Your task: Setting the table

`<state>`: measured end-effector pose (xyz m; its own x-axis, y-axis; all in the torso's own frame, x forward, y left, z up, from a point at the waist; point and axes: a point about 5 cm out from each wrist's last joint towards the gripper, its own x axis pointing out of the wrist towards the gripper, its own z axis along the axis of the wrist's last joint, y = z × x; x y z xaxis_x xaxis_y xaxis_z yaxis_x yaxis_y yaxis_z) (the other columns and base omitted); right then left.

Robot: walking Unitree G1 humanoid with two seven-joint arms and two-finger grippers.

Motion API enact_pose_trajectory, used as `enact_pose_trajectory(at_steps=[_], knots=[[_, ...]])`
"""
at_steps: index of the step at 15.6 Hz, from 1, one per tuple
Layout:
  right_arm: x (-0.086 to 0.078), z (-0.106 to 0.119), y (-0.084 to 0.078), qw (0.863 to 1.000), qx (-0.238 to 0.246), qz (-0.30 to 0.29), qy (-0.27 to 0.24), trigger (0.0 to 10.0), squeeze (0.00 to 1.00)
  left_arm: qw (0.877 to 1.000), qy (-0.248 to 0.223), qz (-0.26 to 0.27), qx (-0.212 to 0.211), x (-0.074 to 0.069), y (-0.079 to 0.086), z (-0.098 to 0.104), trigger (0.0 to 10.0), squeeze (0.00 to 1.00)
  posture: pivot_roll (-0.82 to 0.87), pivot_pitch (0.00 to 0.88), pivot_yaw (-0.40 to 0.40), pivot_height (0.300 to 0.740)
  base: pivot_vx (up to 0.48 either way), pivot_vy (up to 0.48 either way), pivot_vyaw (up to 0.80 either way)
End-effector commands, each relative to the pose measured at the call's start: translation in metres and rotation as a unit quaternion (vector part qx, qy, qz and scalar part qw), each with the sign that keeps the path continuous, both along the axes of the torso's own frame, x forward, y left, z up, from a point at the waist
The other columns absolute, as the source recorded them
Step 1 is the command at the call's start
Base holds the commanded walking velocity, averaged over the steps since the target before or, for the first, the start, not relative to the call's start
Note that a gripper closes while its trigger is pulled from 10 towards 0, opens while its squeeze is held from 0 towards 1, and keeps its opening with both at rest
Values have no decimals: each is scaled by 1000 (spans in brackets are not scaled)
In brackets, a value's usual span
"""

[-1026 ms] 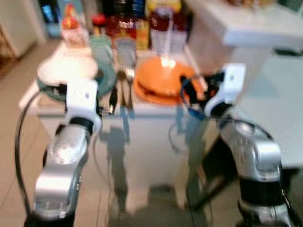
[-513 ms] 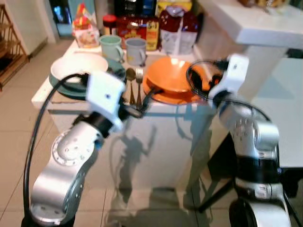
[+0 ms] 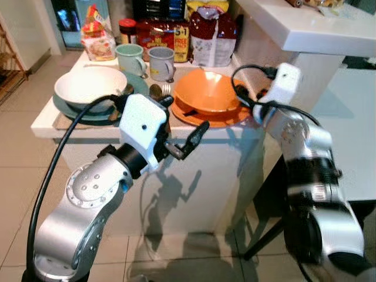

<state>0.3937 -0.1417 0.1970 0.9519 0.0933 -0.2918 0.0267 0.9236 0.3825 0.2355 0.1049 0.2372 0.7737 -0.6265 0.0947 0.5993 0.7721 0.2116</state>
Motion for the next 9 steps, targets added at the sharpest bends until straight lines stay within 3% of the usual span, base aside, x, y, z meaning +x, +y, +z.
enact_pose_trajectory(at_steps=[1, 3, 6, 7, 9], knots=[[5, 3, -2, 1000, 27, 0, 6, 10000, 0, 1000, 2, -10, 6, -3, -2, 1, 10000, 0, 36, 0, -85, 740, 0, 0, 0], [7, -2, 5, 995, 78, 29, 46, 10000, 0, 1000, 6, -14, 7, -5, -3, 0, 10000, 0, 34, 0, -88, 740, 0, 0, 0], [8, -2, 12, 987, 138, 56, 57, 10000, 0, 1000, 8, -17, 8, -5, -3, 0, 10000, 0, 32, 0, -88, 740, 0, 0, 0], [8, -3, 13, 985, 150, 59, 61, 0, 0, 1000, 8, -16, 7, -6, -3, 0, 10000, 0, 31, 0, -89, 740, 0, 0, 0], [6, -8, 16, 978, 176, 72, 81, 0, 0, 1000, 10, -18, 5, -7, -4, 0, 10000, 0, 30, 0, -89, 740, 0, 0, 0]])
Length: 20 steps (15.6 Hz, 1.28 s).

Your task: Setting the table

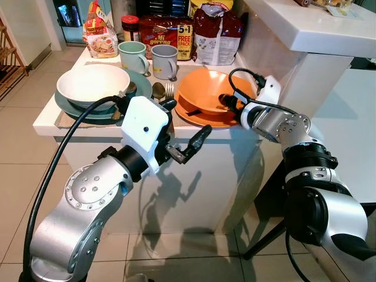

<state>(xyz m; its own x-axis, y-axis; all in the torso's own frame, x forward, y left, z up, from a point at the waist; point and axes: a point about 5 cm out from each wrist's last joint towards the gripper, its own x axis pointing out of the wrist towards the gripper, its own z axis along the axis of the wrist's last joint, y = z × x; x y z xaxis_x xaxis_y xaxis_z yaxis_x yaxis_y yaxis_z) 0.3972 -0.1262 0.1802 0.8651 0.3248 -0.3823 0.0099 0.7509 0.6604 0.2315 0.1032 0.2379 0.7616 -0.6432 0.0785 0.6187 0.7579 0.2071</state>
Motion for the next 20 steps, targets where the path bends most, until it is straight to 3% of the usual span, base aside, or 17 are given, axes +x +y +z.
enact_pose_trajectory(at_steps=[1, 9, 14, 18, 20], knots=[[2, 8, 1, 1000, 16, 6, -3, 0, 0, 1000, 3, -8, 2, -3, -3, 0, 10000, 0, 30, 0, -89, 740, 0, 0, 0], [3, 9, 1, 999, 44, 12, 0, 0, 0, 1000, 6, -3, -6, -2, -1, 0, 10000, 0, 32, 0, -88, 740, 0, 0, 0], [2, 10, 2, 999, 45, 17, -3, 0, 0, 1000, 21, 7, 18, 0, 3, -5, 10000, 0, 32, 0, -86, 740, 0, 0, 0], [1, 13, 1, 998, 50, 22, -8, 0, 0, 998, 40, 32, 42, 4, 10, -12, 10000, 0, 31, 0, -82, 740, 0, 0, 0], [2, 21, -1, 998, 60, 19, -20, 0, 0, 996, 24, 79, 41, 12, 20, -8, 10000, 0, 32, 0, -82, 740, 0, 0, 0]])
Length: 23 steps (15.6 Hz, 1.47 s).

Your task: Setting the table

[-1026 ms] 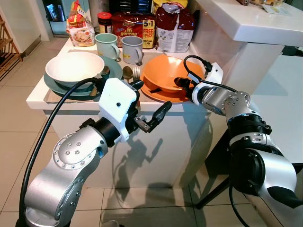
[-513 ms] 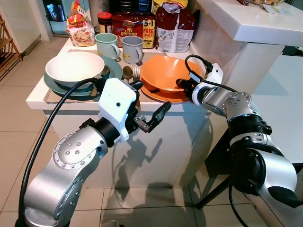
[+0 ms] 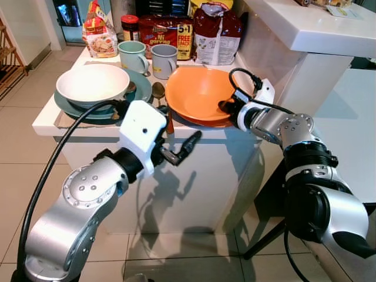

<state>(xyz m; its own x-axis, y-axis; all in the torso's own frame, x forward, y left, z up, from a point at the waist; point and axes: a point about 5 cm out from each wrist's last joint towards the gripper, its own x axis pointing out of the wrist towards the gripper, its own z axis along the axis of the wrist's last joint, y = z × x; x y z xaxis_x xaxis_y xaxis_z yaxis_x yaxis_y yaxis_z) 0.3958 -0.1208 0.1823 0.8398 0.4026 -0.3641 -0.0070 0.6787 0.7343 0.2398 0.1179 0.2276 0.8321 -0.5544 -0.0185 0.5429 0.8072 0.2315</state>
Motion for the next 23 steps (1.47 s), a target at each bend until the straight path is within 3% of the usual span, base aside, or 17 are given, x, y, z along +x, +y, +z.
enact_pose_trajectory(at_steps=[1, 3, 4, 5, 6, 9, 10, 12, 13, 14, 15, 16, 18, 19, 20, 23], knots=[[4, 21, -7, 999, 11, -7, -35, 0, 0, 999, -14, 32, 3, 5, 7, 4, 10000, 0, 32, 0, -82, 740, 0, 0, 0], [-6, 42, -15, 996, 7, 29, -87, 0, 0, 990, -50, 127, -29, 12, 34, 16, 10000, 0, 35, 0, -89, 740, 0, 0, 0], [-17, 46, -18, 991, -25, 68, -109, 0, 0, 983, -62, 168, -32, 13, 48, 19, 10000, 0, 32, 0, -92, 740, 0, 0, 0], [-21, 46, -19, 989, -39, 79, -114, 0, 0, 981, -65, 178, -32, 13, 52, 20, 10000, 0, 32, 0, -92, 740, 0, 0, 0], [-33, 47, -26, 981, -82, 109, -136, 0, 0, 977, -70, 200, -33, 14, 61, 20, 10000, 0, 26, 0, -97, 740, 0, 0, 0], [-55, 52, -46, 979, -89, 103, -152, 0, 0, 972, -79, 216, -41, 13, 65, 21, 10000, 0, 16, 0, -91, 740, 0, 0, 0], [-65, 59, -48, 973, -79, 113, -185, 0, 0, 972, -81, 214, -47, 13, 64, 22, 10000, 0, 18, 0, -92, 740, 0, 0, 0], [-93, 74, -51, 942, -93, 153, -283, 0, 0, 980, -78, 182, -13, 9, 59, 14, 10000, 0, 19, 0, -94, 740, 0, 0, 0], [-97, 74, -52, 934, -115, 155, -299, 0, 0, 982, -72, 175, -11, 8, 57, 11, 10000, 0, 13, 0, -92, 740, 0, 0, 0], [-109, 75, -53, 906, -174, 159, -352, 549, 0, 984, -71, 161, 1, 5, 52, 6, 10000, 0, 8, 0, -89, 740, 0, 0, 0], [-119, 68, -52, 890, -200, 169, -372, 10000, 0, 986, -48, 158, 12, 4, 48, -4, 10000, 0, 4, 0, -89, 740, 0, -401, 0], [-123, 63, -51, 888, -208, 173, -371, 10000, 0, 987, -44, 156, 9, 4, 45, -6, 10000, 0, 4, 0, -89, 740, 0, -480, 0], [-135, 31, -43, 894, -242, 164, -339, 10000, 0, 982, -43, 186, 1, 7, 43, -14, 10000, 0, -1, 2, -87, 740, 0, -480, 0], [-135, 28, -43, 893, -249, 160, -339, 10000, 0, 980, -43, 193, 4, 8, 43, -16, 10000, 0, -1, 2, -87, 740, 0, -480, 0], [-133, 24, -46, 902, -238, 104, -344, 10000, 0, 976, -42, 214, 7, 10, 46, -19, 10000, 0, -2, 6, -85, 740, 0, -480, 0], [-132, 21, -40, 901, -246, 82, -346, 10000, 0, 975, -51, 216, 14, 15, 43, -17, 10000, 0, -7, 9, -78, 740, 0, -480, 0]])
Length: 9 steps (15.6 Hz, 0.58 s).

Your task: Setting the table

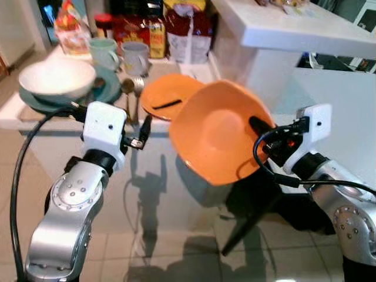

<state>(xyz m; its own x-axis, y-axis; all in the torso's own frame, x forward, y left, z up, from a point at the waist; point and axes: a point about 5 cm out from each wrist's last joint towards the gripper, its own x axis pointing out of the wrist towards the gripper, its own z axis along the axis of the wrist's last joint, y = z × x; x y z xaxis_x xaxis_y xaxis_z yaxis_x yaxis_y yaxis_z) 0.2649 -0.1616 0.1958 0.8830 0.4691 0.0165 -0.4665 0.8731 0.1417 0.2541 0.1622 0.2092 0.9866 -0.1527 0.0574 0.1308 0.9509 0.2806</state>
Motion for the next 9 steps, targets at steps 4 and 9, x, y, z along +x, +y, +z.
enact_pose_trajectory(at_steps=[4, 9], knots=[[6, 5, 0, 998, -16, -49, -42, 10000, 0, 1000, -14, -1, 11, 7, -12, 2, 10000, 0, -11, 9, -75, 740, 0, -480, 500], [9, 2, -13, 996, -38, -76, -42, 10000, 0, 1000, -17, -7, 19, 8, -14, 2, 10000, 0, -14, 16, -71, 740, 0, -480, 800]])
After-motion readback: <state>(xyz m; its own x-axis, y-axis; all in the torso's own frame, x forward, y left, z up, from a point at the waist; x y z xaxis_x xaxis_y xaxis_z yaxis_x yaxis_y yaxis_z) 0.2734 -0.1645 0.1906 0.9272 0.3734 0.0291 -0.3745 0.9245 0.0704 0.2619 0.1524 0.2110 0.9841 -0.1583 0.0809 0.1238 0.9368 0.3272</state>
